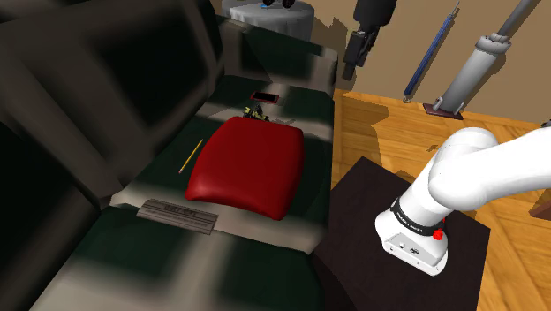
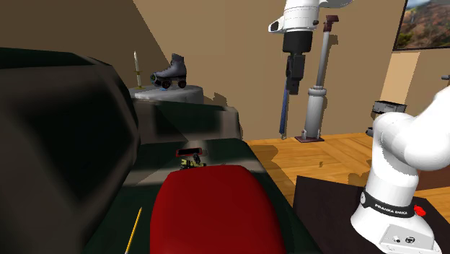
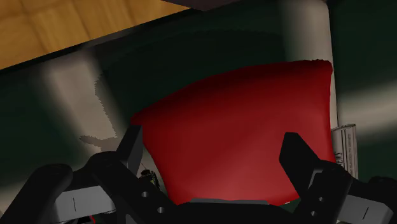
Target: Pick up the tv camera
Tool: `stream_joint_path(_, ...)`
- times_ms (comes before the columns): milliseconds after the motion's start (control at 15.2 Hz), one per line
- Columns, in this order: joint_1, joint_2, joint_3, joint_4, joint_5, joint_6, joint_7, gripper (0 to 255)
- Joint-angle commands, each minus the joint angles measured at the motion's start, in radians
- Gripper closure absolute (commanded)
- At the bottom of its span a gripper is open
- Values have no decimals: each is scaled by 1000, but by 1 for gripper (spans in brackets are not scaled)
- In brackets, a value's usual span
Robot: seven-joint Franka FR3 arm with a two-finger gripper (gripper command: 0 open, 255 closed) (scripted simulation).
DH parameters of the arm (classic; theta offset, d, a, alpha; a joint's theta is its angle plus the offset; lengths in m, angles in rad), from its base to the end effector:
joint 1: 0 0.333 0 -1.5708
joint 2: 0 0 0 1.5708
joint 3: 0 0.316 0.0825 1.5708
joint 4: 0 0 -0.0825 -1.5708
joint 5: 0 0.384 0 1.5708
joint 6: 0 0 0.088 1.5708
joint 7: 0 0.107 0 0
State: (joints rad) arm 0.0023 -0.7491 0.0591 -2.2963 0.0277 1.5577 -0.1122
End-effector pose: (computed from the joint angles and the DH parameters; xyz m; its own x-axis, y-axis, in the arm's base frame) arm 0.3156 0.0284 0.6055 0.9874 0.1579 0.0081 0.1578 -0.9874 0.0135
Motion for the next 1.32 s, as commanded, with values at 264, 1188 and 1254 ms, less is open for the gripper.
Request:
stream_joint_path(264, -8, 144, 13, 28, -23, 93, 0, 0)
stream_joint_path(1188, -34, 693, 49, 287, -142, 295, 39, 0)
stream_joint_path(1254, -34, 734, 49, 315, -152, 300, 43, 0)
